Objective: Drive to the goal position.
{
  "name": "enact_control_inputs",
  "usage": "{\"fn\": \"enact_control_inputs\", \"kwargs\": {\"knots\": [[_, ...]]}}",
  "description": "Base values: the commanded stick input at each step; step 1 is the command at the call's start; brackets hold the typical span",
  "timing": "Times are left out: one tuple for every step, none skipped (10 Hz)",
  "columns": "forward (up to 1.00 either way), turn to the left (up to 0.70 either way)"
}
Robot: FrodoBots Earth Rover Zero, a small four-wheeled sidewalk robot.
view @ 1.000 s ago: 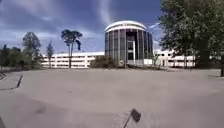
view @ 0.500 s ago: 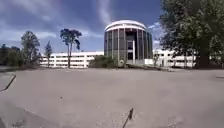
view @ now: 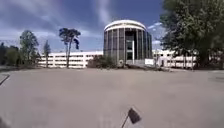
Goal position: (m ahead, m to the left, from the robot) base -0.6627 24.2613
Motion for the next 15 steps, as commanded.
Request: {"fn": "enact_control_inputs", "kwargs": {"knots": [[0.70, 0.06], [0.70, 0.06], [0.70, 0.06], [0.70, 0.06], [0.70, 0.06], [0.70, 0.06], [0.70, 0.06], [0.70, 0.24], [0.70, 0.41], [0.70, 0.41], [0.70, 0.41], [0.70, 0.41], [0.70, 0.41], [0.70, 0.41], [0.70, 0.41]]}}
